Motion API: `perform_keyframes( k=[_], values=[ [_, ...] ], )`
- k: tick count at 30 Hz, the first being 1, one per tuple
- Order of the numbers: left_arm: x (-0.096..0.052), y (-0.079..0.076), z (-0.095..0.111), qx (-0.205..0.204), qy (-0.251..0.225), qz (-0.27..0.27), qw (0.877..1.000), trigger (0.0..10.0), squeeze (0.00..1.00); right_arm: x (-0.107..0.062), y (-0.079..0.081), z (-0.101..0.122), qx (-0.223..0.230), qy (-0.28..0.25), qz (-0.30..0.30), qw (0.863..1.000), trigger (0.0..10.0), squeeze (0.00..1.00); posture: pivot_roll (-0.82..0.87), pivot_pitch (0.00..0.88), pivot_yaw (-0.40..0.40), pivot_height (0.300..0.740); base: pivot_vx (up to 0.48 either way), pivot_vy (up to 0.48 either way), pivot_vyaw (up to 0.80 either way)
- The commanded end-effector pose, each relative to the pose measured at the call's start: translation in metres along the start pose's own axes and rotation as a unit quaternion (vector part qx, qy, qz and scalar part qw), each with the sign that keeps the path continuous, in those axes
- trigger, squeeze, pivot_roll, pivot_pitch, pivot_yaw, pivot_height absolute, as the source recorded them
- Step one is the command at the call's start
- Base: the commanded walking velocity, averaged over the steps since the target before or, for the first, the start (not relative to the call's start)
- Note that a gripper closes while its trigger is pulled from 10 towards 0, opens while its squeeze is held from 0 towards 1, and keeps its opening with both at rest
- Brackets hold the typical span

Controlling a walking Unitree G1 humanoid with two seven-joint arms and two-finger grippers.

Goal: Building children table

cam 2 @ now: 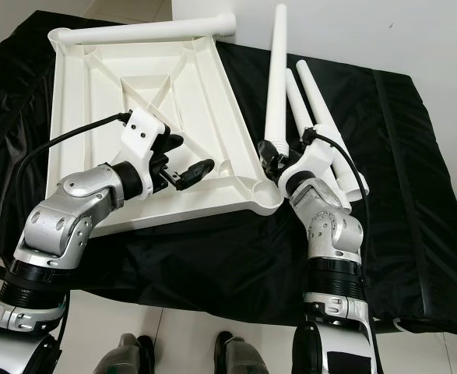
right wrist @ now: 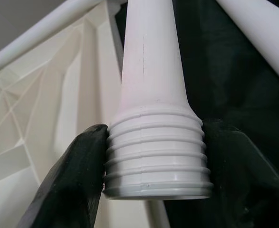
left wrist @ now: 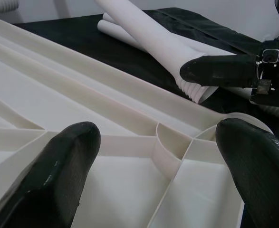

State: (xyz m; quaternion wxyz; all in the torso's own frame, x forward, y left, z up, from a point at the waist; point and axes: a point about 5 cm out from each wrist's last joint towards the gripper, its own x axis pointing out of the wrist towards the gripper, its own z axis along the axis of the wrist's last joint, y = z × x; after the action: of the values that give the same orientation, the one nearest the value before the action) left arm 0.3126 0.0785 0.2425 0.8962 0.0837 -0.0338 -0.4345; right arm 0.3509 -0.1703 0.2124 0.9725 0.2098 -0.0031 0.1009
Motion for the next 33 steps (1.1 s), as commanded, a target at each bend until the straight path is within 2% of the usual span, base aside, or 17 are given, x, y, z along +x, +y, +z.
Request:
perform_keyframes(
  k=[1,8,13,33],
  values=[
    [0.001,0.0,0.005,0.01,-0.007,0.012,1.0,10.0,0.0,-0.002,0.003,0.003,-0.001,-0.008,0.02,1.0,10.0,0.0,0.07,0.166,-0.069,0.74,0.0,0.0,0.0],
    [0.004,0.003,0.003,0.016,0.002,0.021,1.0,10.0,0.0,-0.002,0.015,-0.002,0.001,0.007,0.056,0.998,10.0,0.0,0.07,0.157,-0.07,0.74,0.0,0.0,0.0],
    [0.004,0.004,0.0,0.019,0.006,0.026,0.999,10.0,0.0,-0.004,0.023,-0.002,-0.024,-0.005,0.087,0.996,10.0,0.0,0.07,0.148,-0.071,0.74,0.0,0.0,0.0],
    [0.004,0.006,0.0,0.025,0.002,0.02,0.999,10.0,0.0,-0.01,0.016,0.0,-0.017,-0.029,0.079,0.996,10.0,0.0,0.06,0.145,-0.059,0.74,0.0,0.0,0.0]
  ],
)
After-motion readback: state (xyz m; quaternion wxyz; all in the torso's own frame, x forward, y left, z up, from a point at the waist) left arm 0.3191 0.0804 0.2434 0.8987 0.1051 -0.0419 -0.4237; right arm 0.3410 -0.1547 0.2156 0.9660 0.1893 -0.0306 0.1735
